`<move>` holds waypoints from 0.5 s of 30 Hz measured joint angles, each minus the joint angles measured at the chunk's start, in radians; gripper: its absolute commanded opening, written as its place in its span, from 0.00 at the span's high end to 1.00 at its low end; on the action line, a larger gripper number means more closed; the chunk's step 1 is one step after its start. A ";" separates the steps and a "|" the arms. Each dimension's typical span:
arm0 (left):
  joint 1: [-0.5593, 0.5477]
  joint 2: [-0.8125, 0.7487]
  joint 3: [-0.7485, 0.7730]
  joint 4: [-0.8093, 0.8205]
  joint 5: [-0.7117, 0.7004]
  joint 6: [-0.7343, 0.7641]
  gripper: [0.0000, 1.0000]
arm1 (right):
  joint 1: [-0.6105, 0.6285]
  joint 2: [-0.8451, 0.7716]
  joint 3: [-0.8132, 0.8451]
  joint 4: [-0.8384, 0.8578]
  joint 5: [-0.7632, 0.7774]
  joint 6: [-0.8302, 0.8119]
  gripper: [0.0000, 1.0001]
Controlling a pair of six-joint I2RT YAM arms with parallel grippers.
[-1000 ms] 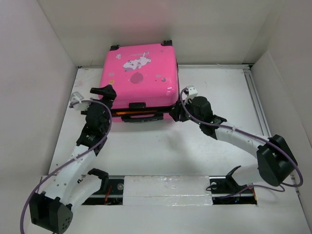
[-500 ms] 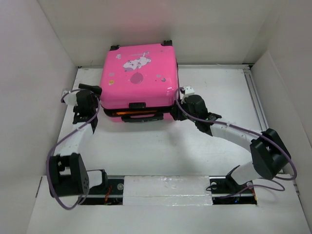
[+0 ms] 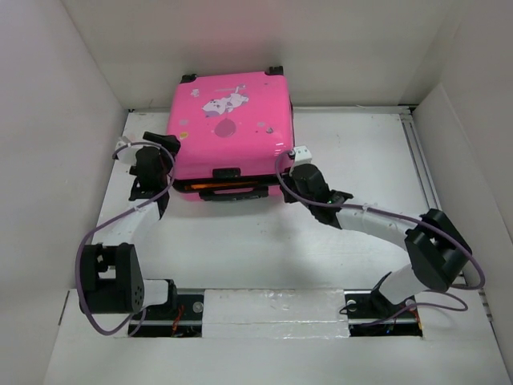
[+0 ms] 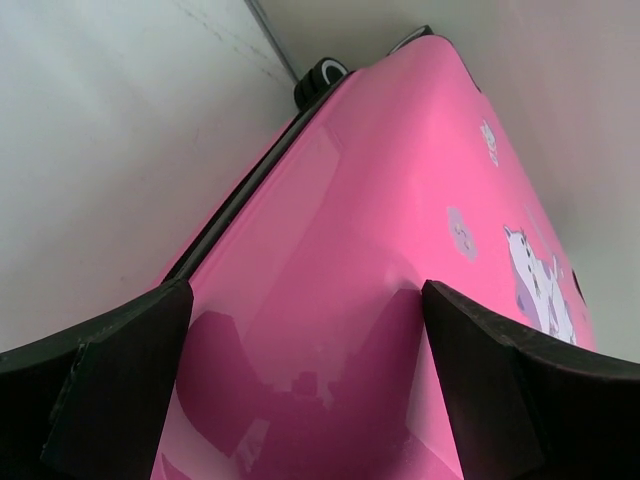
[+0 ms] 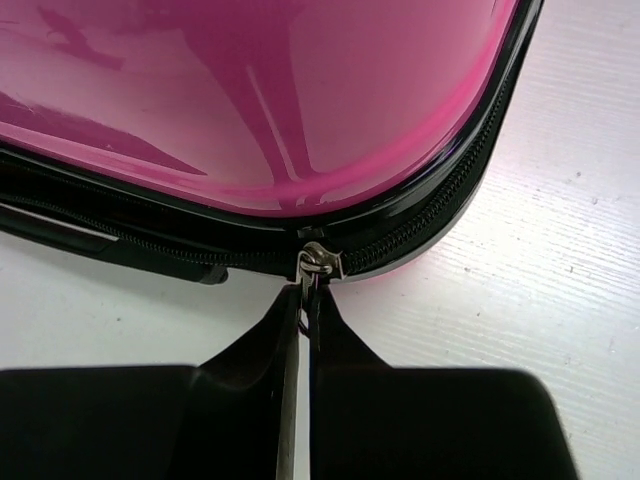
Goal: Pack the luggage
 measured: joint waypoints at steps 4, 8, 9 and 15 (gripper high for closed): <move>-0.037 0.000 -0.028 0.060 -0.069 0.017 0.11 | 0.047 0.014 -0.003 0.024 0.101 0.007 1.00; -0.068 0.003 -0.035 0.085 -0.127 0.032 0.11 | 0.089 0.045 0.021 0.021 0.195 0.006 1.00; -0.069 0.003 -0.036 0.088 -0.131 0.034 0.11 | 0.096 0.047 0.027 0.015 0.214 0.006 1.00; -0.082 -0.023 -0.048 0.078 -0.136 0.043 0.11 | 0.101 0.000 -0.022 0.020 0.234 0.008 1.00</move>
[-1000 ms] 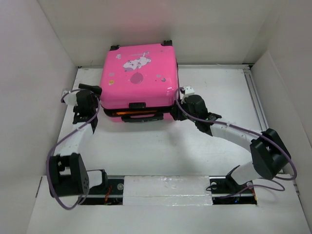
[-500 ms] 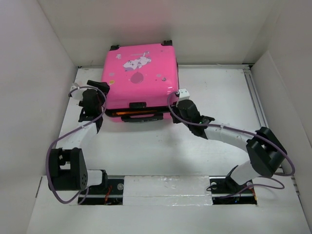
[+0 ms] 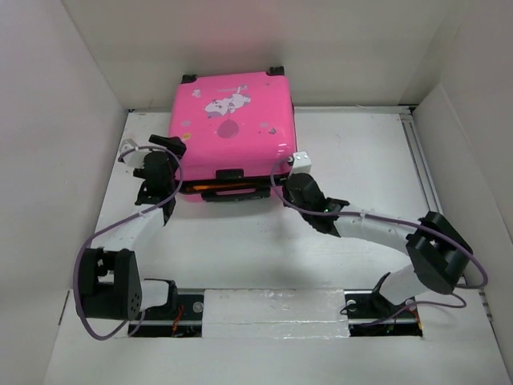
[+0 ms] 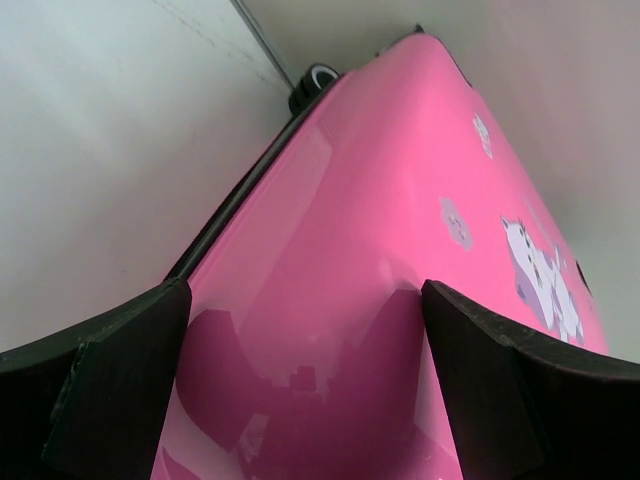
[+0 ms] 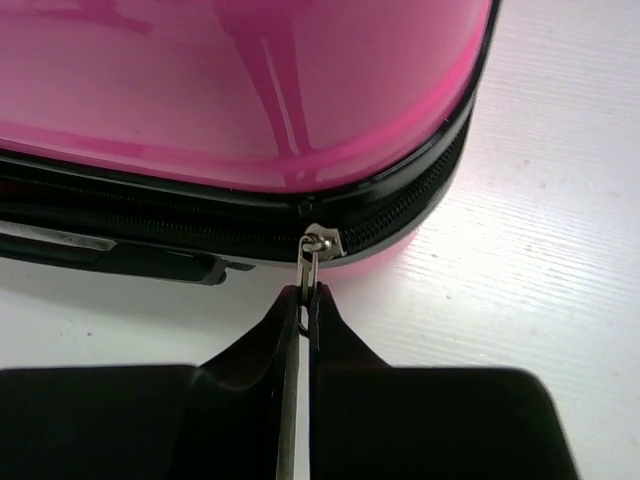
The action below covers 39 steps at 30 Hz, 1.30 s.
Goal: Pack the luggage
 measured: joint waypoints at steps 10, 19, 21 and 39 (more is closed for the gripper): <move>-0.094 -0.147 -0.049 -0.134 0.080 0.008 0.11 | -0.195 -0.286 -0.124 -0.103 -0.233 -0.048 1.00; -0.096 -0.169 -0.090 -0.090 0.106 0.019 0.11 | -0.206 -0.232 -0.079 -0.140 -0.330 -0.111 1.00; -0.096 -0.169 -0.102 -0.064 0.106 0.023 0.12 | -0.187 -0.207 -0.074 -0.121 -0.319 -0.107 1.00; -0.254 -0.148 -0.100 -0.032 0.063 0.027 0.12 | 0.109 -0.196 0.004 -0.028 -0.528 -0.047 0.82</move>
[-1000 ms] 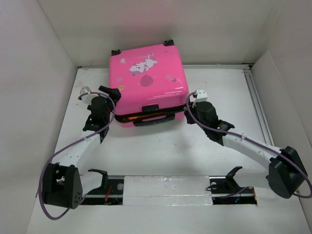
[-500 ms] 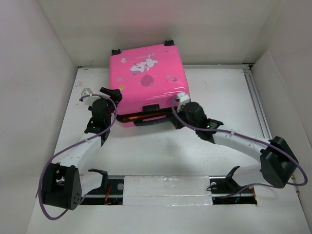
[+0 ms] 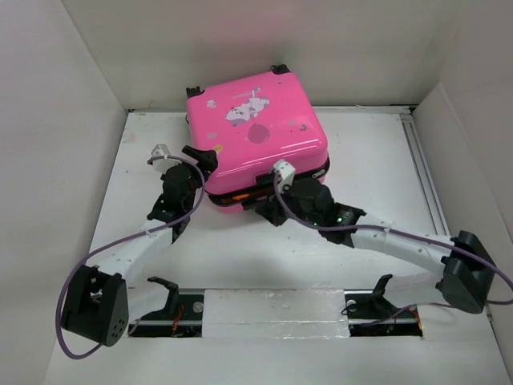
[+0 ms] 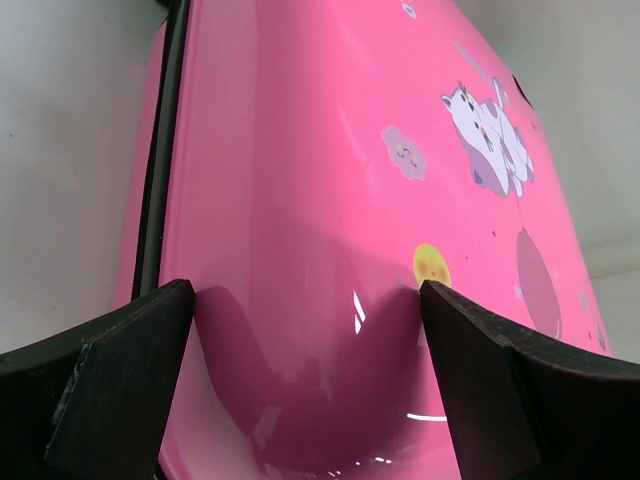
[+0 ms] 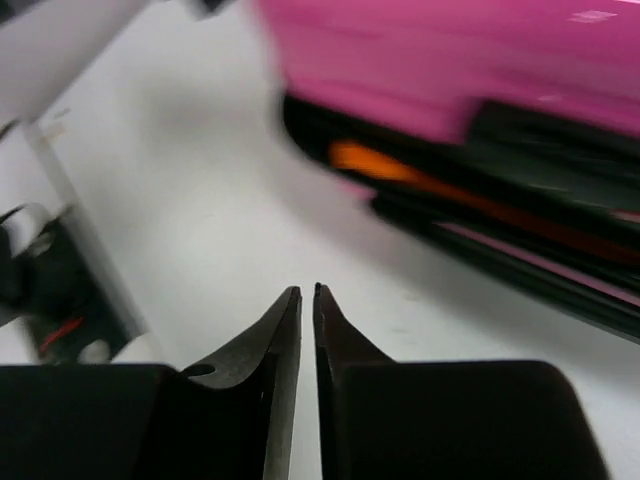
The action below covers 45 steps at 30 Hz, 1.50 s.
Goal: Pack the luggage
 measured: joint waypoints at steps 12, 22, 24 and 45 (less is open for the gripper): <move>-0.019 -0.054 -0.021 -0.036 0.032 0.008 0.12 | -0.542 -0.051 -0.098 -0.082 0.179 0.040 0.55; -0.019 -0.056 -0.033 -0.017 0.039 0.021 0.12 | -0.503 0.055 -0.013 -0.139 0.262 0.018 0.41; -0.019 -0.057 -0.035 -0.011 0.041 0.023 0.12 | -0.482 0.073 0.009 -0.159 0.312 0.018 0.40; -0.040 -0.070 -0.048 -0.008 0.105 0.029 0.12 | -0.370 0.101 0.026 -0.137 0.840 0.068 0.93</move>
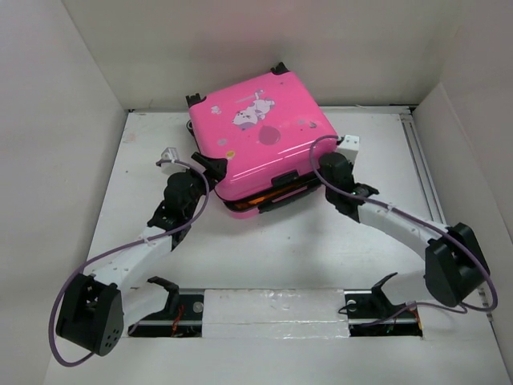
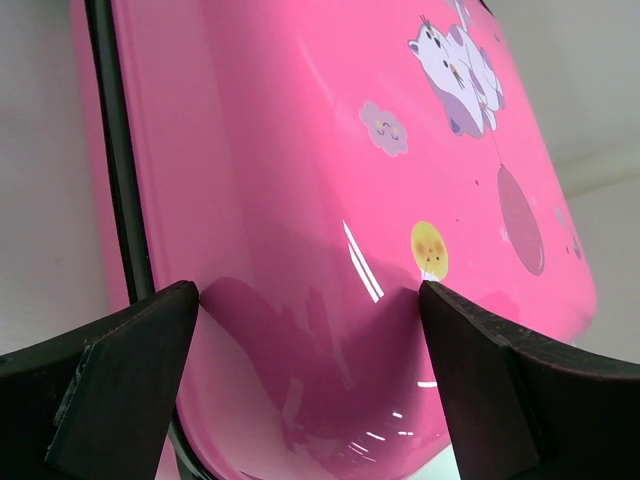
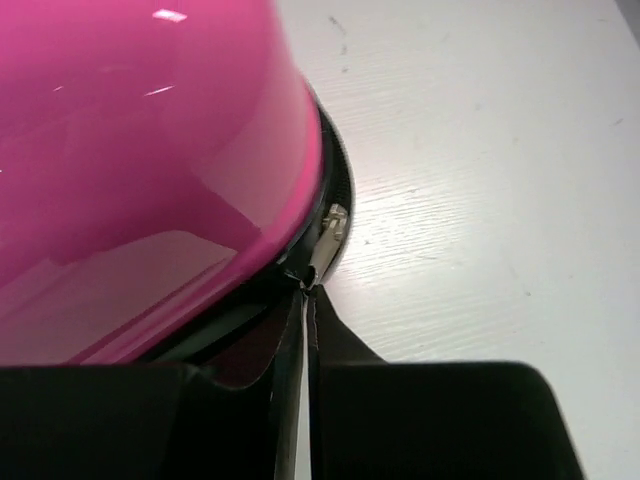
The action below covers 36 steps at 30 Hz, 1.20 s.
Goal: Pack the luggage
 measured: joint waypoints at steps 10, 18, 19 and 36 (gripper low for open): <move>-0.006 0.000 0.000 -0.001 0.015 0.000 0.12 | -0.323 -0.270 -0.067 0.075 -0.120 0.002 0.65; -0.006 -0.047 -0.005 -0.029 0.002 0.000 0.12 | -0.502 -0.105 -0.058 0.111 -0.665 -0.067 0.57; -0.006 -0.060 -0.005 -0.035 0.000 0.000 0.12 | -0.534 -0.068 -0.058 0.124 -0.752 -0.076 0.55; -0.008 -0.106 -0.009 -0.057 0.005 0.000 0.14 | -0.795 0.302 -0.137 0.873 -1.764 0.248 0.40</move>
